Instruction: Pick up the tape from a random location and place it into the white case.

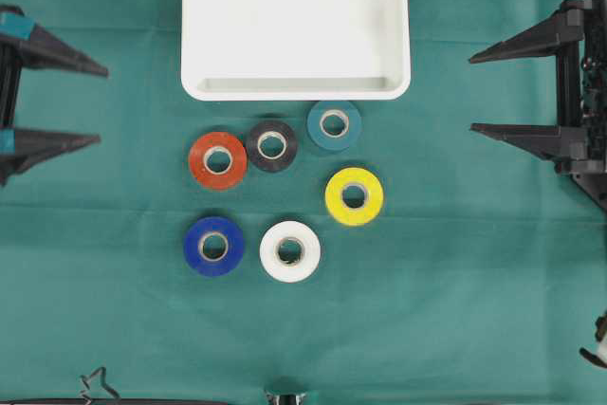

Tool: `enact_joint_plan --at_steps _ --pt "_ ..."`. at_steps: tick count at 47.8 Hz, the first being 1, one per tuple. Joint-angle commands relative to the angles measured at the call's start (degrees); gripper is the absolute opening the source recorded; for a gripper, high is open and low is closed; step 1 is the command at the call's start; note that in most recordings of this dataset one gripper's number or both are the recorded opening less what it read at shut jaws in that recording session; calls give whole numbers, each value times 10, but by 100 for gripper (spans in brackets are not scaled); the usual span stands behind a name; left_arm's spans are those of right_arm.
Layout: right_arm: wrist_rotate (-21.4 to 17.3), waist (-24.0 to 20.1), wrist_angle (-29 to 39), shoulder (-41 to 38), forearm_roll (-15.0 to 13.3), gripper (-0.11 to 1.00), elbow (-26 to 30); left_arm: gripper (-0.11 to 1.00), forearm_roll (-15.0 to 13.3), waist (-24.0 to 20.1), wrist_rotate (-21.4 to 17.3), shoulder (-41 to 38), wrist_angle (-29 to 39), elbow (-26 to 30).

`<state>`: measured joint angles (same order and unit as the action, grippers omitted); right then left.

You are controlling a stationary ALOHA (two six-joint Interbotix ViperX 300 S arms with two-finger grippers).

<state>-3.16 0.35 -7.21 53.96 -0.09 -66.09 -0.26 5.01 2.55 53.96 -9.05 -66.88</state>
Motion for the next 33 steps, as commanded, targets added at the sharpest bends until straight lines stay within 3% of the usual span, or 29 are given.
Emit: enact_joint_plan --at_steps 1,20,33 --pt "-1 1 -2 -4 -1 91 15 98 -2 27 -1 -3 0 16" --pt "-1 2 -1 -4 -4 91 16 98 -2 36 -1 -17 -1 21" --pt "-1 1 -1 -4 -4 91 19 98 -3 37 -1 -109 -18 74"
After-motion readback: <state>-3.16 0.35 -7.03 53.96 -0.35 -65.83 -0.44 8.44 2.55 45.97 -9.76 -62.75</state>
